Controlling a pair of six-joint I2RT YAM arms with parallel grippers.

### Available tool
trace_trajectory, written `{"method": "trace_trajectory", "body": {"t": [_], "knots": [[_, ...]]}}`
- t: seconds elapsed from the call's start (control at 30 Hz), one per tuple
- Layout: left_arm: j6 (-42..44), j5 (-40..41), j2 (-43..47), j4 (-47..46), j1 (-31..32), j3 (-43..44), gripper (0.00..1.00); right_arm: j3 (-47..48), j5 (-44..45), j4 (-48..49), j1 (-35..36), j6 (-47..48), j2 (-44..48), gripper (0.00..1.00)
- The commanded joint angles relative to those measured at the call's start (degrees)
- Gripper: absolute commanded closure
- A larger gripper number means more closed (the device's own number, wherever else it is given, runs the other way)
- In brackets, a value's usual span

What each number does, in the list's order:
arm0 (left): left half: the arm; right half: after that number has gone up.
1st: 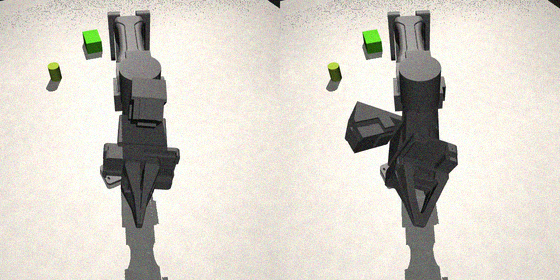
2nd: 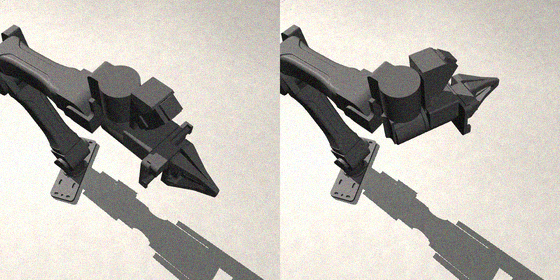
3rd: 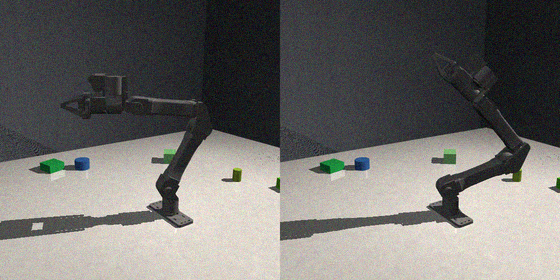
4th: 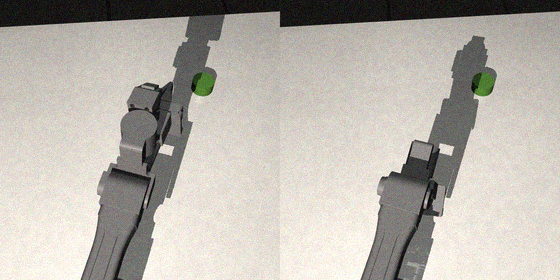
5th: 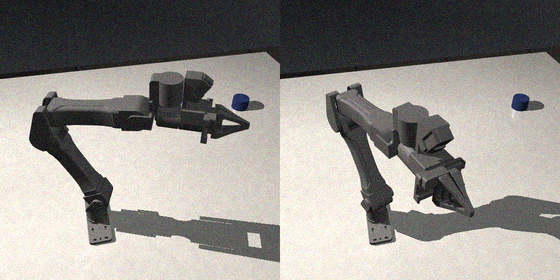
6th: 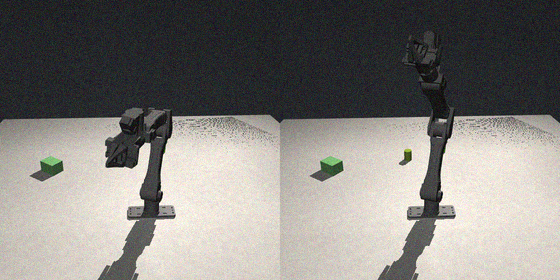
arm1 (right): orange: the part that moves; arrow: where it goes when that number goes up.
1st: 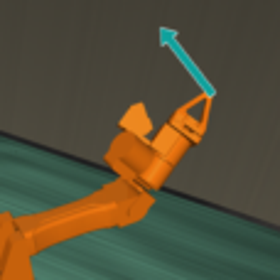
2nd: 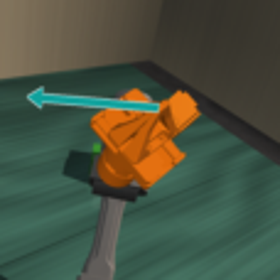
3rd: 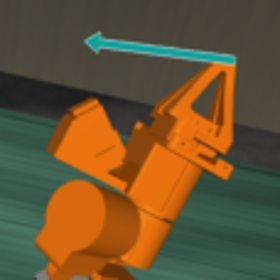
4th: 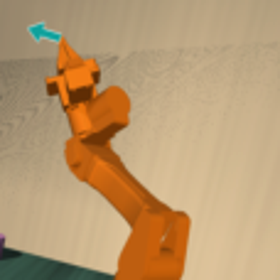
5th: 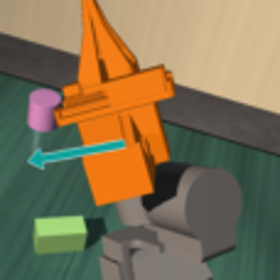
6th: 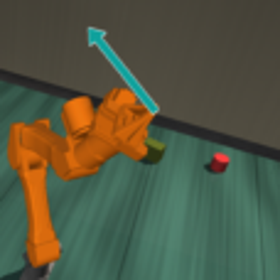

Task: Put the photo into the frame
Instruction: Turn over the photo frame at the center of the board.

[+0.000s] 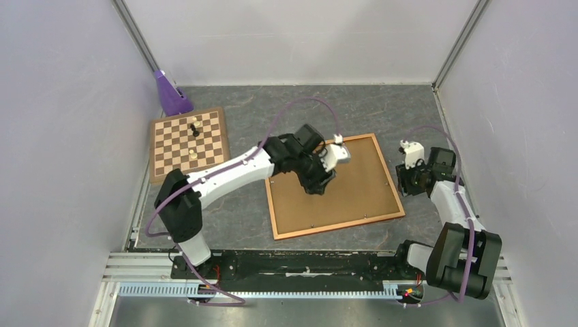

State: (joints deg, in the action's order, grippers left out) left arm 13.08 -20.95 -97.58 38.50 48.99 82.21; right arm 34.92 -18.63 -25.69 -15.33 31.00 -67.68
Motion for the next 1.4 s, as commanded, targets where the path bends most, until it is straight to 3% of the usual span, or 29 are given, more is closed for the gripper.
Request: {"method": "trace_trajectory", "body": {"t": [0.0,0.2,0.27,0.5,0.77,1.37], "knots": [[2.62,6.02,0.11,3.46,7.92,0.42,0.48,2.88,0.62,1.05,-4.86,-2.81,0.33,0.52],[-1.07,5.60,-3.86,2.79,14.61,0.86,0.47,1.88,-2.49,2.12,-11.95,-3.55,0.22,0.43],[-1.62,6.86,-4.67,1.90,16.27,0.74,0.42,1.20,-2.91,2.34,-13.31,-3.21,0.65,0.40],[-4.72,10.26,-10.30,1.05,20.79,3.70,0.37,-0.64,-4.74,3.41,-15.23,-2.39,1.92,0.40],[-5.76,16.58,-16.76,1.57,25.24,7.61,0.50,-1.34,-6.49,3.86,-16.45,-1.82,1.58,0.41],[-3.70,19.97,-20.88,1.23,25.50,9.35,0.55,-1.69,-7.86,3.38,-18.31,-0.91,2.58,0.43]]}}
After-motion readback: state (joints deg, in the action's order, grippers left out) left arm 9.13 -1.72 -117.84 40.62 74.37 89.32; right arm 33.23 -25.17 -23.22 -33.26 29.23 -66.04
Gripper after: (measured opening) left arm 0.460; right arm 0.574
